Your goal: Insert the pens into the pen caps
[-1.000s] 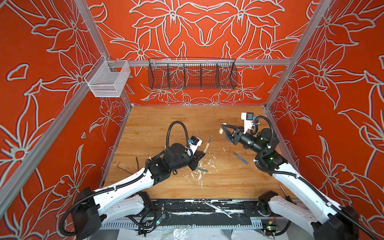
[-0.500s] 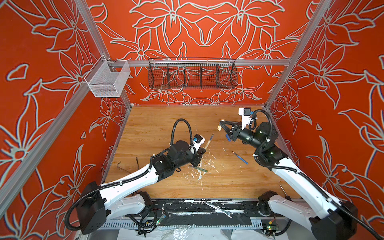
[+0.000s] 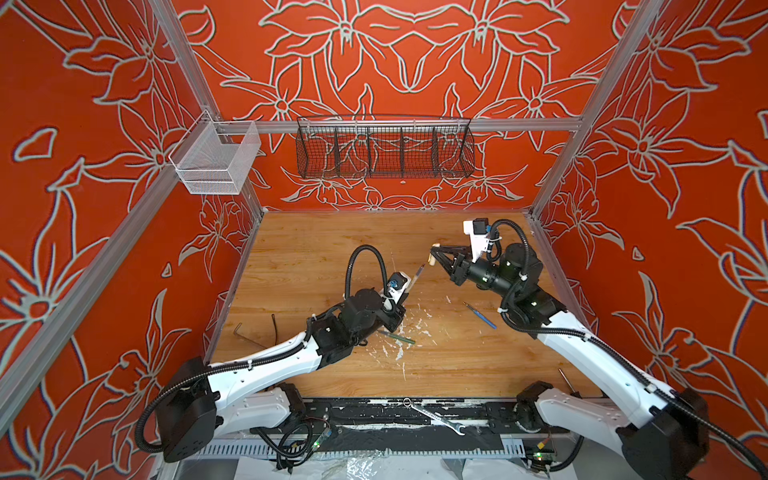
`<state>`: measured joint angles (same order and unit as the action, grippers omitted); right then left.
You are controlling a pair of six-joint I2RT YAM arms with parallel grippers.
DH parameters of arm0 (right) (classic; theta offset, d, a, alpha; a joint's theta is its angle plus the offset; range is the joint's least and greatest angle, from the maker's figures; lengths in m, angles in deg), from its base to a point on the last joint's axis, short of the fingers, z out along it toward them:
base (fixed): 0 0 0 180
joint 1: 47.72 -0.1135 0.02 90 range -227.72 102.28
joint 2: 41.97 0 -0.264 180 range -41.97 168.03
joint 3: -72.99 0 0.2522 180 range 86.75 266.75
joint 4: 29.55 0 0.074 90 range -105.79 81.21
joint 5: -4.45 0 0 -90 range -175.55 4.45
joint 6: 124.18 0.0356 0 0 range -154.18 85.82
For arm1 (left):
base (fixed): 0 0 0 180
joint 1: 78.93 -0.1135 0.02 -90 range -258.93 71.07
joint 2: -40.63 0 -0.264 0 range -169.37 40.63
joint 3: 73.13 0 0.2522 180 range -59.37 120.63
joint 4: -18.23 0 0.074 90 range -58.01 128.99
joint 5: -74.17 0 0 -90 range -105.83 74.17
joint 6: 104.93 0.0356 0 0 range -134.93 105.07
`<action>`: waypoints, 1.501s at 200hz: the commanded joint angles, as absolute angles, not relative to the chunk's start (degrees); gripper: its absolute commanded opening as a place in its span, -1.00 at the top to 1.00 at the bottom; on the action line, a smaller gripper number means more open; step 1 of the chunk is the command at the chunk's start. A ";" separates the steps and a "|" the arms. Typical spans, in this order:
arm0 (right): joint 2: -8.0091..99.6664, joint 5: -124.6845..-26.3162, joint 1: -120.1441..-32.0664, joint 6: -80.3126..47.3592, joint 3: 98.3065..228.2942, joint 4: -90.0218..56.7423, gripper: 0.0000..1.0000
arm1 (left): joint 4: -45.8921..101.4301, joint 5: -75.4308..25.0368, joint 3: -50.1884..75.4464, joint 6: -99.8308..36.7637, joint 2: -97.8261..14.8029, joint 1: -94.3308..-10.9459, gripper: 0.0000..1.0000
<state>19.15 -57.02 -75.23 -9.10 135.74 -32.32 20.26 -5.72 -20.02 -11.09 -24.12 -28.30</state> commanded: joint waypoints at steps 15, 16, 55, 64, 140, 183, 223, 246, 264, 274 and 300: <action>18.31 -60.40 -75.50 -4.59 132.99 -45.41 1.00 | 17.87 -5.95 -20.17 -10.54 -22.21 -28.21 1.00; 18.23 -60.49 -75.50 -4.49 132.98 -45.50 1.00 | 17.90 -5.92 -20.17 -10.53 -22.21 -28.21 1.00; 18.65 -58.85 -75.75 -2.17 133.29 -46.40 1.00 | 18.78 -5.37 -20.02 -10.53 -21.86 -28.21 1.00; 19.17 -58.45 -76.15 -2.09 133.21 -46.73 1.00 | 18.81 -5.49 -19.85 -10.49 -21.93 -28.26 1.00; 21.00 -59.86 -78.30 -1.48 131.55 -49.63 1.00 | 19.36 -5.96 -18.94 -10.44 -22.44 -28.22 1.00; 20.99 -61.01 -78.32 -0.51 130.14 -50.82 1.00 | 19.42 -5.98 -18.94 -10.44 -21.91 -28.22 1.00; 20.93 -61.08 -78.31 -0.12 129.97 -50.64 1.00 | 19.94 -5.98 -18.67 -10.51 -21.95 -28.22 1.00; 20.98 -60.71 -78.31 0.78 129.49 -51.90 1.00 | 19.97 -5.98 -18.42 -10.53 -22.29 -28.26 1.00; 21.12 -60.51 -78.36 0.98 129.79 -51.63 1.00 | 19.91 -6.24 -18.31 -10.62 -22.59 -28.21 1.00; 21.25 -60.33 -78.39 1.00 129.78 -51.51 1.00 | 19.68 -6.40 -18.26 -10.63 -22.65 -28.24 1.00; 21.62 -60.43 -78.37 0.89 129.65 -50.76 1.00 | 19.77 -6.51 -18.06 -10.62 -22.69 -28.28 1.00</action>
